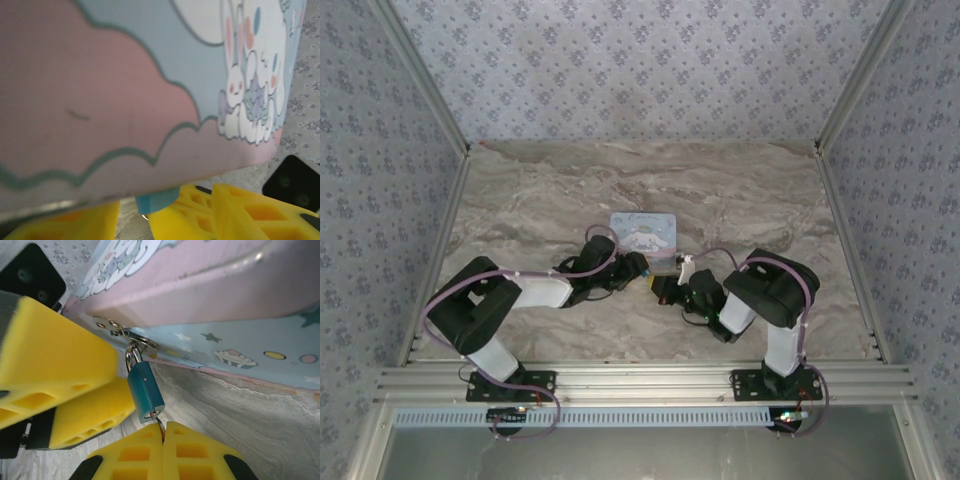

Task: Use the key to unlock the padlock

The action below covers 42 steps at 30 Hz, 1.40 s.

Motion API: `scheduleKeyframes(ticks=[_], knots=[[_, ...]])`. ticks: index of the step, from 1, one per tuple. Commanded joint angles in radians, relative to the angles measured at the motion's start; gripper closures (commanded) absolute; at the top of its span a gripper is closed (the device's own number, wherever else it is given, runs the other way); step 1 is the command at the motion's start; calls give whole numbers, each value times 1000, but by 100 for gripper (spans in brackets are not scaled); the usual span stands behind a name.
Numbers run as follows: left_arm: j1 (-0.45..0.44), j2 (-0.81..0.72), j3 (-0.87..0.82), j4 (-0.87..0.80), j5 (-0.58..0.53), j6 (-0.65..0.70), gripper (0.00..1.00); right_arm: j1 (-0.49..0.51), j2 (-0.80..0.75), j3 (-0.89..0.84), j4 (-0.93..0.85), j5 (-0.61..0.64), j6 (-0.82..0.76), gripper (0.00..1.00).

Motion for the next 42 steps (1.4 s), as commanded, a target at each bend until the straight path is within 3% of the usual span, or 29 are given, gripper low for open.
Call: scheduleKeyframes(ticks=[1, 9, 28, 33, 42], knots=[[-8, 1, 16, -5, -24, -16, 49, 8, -40, 10, 9, 24, 20, 100], [-19, 16, 36, -3, -20, -16, 52, 10, -52, 22, 13, 16, 48, 100], [-30, 35, 49, 18, -32, -27, 76, 23, -119, 32, -7, 15, 107, 100], [-30, 14, 43, 13, -43, -34, 87, 21, -144, 9, -15, 29, 86, 80], [-31, -31, 34, -16, -64, -53, 100, -18, -253, -69, -99, 66, -19, 62]])
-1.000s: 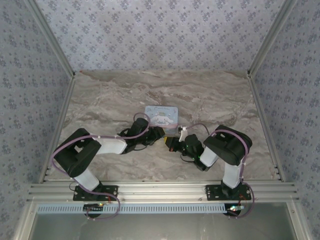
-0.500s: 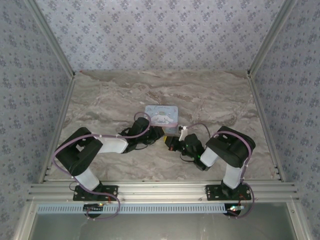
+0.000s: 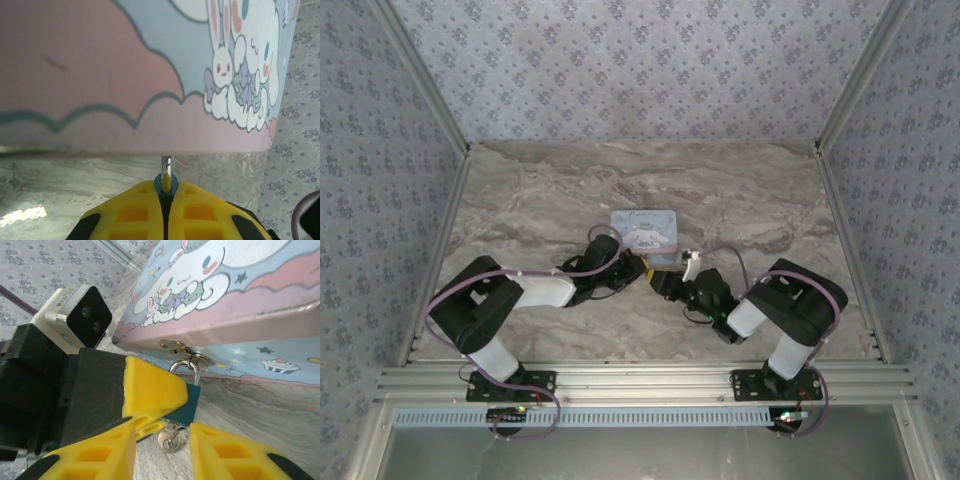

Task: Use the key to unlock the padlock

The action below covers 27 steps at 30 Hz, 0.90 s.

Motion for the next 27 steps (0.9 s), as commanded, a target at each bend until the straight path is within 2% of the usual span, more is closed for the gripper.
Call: scheduleKeyframes(ticks=[1, 4, 7, 11, 13, 18, 27], knots=[[-8, -40, 7, -11, -18, -16, 100, -25, -95, -29, -60, 36, -91, 62], [-9, -43, 6, -12, -21, -23, 100, -40, -209, -37, -200, 44, -188, 57], [-9, -45, 3, -7, -20, -35, 100, -43, -338, -25, -355, 47, -363, 51], [-11, -51, 6, -11, -20, -55, 100, -5, -494, 27, -626, 115, -736, 43], [-11, -55, 7, -13, -20, -67, 100, 26, -533, 28, -666, 148, -896, 42], [-11, -64, 17, -28, -15, -95, 100, 123, -507, -15, -588, 229, -1218, 42], [-15, -74, 17, -25, -9, -136, 100, 206, -202, 7, -303, 365, -1454, 34]])
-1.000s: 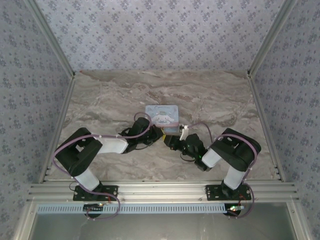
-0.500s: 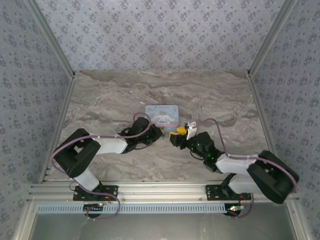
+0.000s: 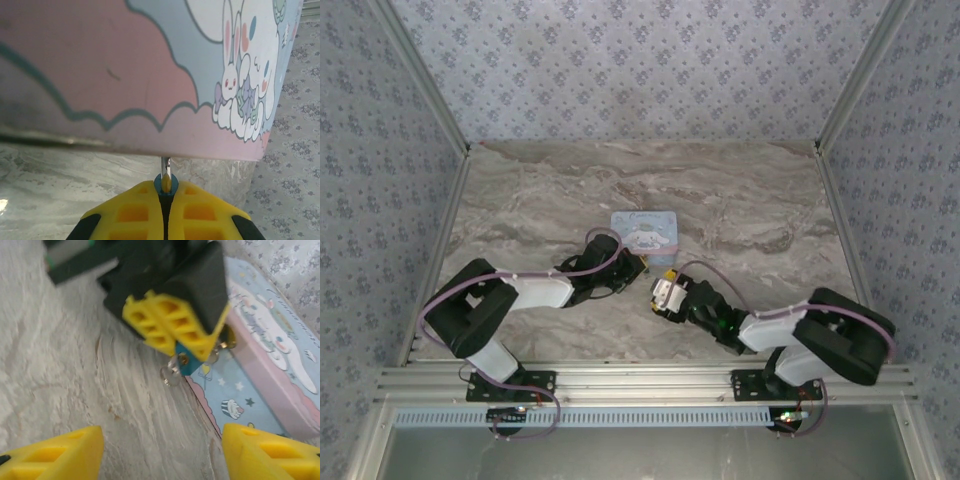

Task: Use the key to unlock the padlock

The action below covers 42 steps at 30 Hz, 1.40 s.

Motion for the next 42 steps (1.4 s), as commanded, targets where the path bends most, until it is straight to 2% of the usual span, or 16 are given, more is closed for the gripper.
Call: scheduleKeyframes(ticks=[1, 4, 8, 14, 19, 36, 42], knots=[[-8, -43, 18, 9, 0, -34, 100, 20, 98, 19, 202, 98, -149, 34], [-8, -41, 19, 9, 2, -33, 100, 20, 197, 17, 363, 105, -195, 36], [-8, -34, 23, 12, 10, -34, 100, 22, 276, 31, 459, 104, -177, 38], [-9, -31, 24, 17, 13, -36, 100, 17, 260, 50, 415, 82, -140, 40], [-9, -26, 25, 21, 15, -38, 100, 14, 249, 70, 360, 61, -123, 48], [-8, -14, 25, 40, 26, -44, 100, 2, 290, 100, 358, 99, -94, 74], [-8, -12, 26, 40, 24, -45, 100, 1, 305, 87, 369, 117, -81, 75]])
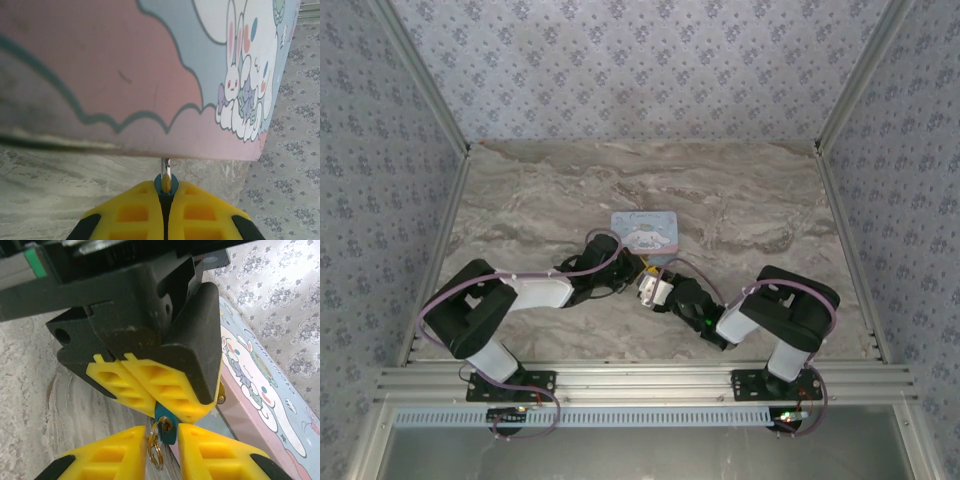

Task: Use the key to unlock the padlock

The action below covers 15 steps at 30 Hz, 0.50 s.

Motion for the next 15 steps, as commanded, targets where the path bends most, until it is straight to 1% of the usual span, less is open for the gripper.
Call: scheduleKeyframes(ticks=[1, 8, 15], knots=[[-9, -8, 26, 38, 18, -19, 100, -5, 17, 4, 17, 28, 29, 76], [-11, -7, 28, 39, 19, -19, 100, -5, 30, 16, 28, 45, 39, 83], [-14, -2, 35, 38, 23, -17, 100, -5, 29, 24, 33, 57, 70, 88]])
